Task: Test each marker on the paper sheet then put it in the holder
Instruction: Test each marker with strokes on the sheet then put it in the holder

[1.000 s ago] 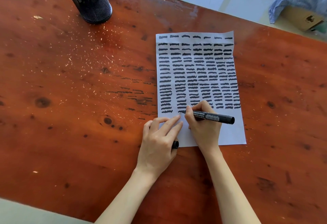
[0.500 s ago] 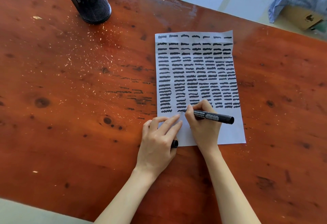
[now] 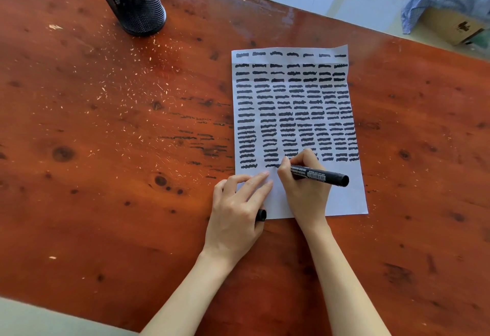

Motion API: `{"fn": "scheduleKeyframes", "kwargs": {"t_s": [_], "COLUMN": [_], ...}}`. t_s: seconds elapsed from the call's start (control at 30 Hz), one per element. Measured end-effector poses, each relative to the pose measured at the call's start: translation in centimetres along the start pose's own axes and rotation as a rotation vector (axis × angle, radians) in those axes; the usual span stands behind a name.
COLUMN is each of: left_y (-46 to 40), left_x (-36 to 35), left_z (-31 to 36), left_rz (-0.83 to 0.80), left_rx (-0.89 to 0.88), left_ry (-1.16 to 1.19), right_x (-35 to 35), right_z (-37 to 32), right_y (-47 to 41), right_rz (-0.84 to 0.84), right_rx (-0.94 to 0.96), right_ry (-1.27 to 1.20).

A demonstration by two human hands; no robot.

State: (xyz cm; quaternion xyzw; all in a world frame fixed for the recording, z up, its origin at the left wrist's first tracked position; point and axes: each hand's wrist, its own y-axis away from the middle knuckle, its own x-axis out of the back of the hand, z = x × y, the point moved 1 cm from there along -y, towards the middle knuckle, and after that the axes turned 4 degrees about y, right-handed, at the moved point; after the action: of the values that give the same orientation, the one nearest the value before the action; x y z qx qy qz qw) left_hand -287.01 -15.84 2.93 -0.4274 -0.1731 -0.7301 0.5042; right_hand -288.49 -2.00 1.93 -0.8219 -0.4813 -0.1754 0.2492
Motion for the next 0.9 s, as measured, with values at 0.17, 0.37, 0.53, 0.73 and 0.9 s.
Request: {"fn": "scheduleKeyframes", "kwargs": {"t_s": [0.17,0.37,0.53,0.73,0.9], "left_y": [0.0,0.1,0.0,0.0,0.0], "left_x": [0.0,0.0,-0.1,-0.1,0.0], "left_z": [0.0,0.0,-0.1,-0.1,-0.1], "left_rz": [0.003,0.001,0.001,-0.006,-0.002], "left_rx": [0.002,0.003,0.003,-0.001,-0.013], "left_ry": [0.0,-0.006,-0.004,0.001,-0.003], "right_x": [0.1,0.0,0.0,0.4,1.3], "right_z": [-0.1,0.0,0.0,-0.4,-0.2], "right_y": [0.0,0.0,0.1,0.0,-0.5], "right_rz": [0.007,0.017,0.031,0.081,0.108], "right_rx": [0.022,0.027,0.061,-0.065,-0.256], "right_ry": [0.016,0.027,0.045,-0.128,-0.33]}}
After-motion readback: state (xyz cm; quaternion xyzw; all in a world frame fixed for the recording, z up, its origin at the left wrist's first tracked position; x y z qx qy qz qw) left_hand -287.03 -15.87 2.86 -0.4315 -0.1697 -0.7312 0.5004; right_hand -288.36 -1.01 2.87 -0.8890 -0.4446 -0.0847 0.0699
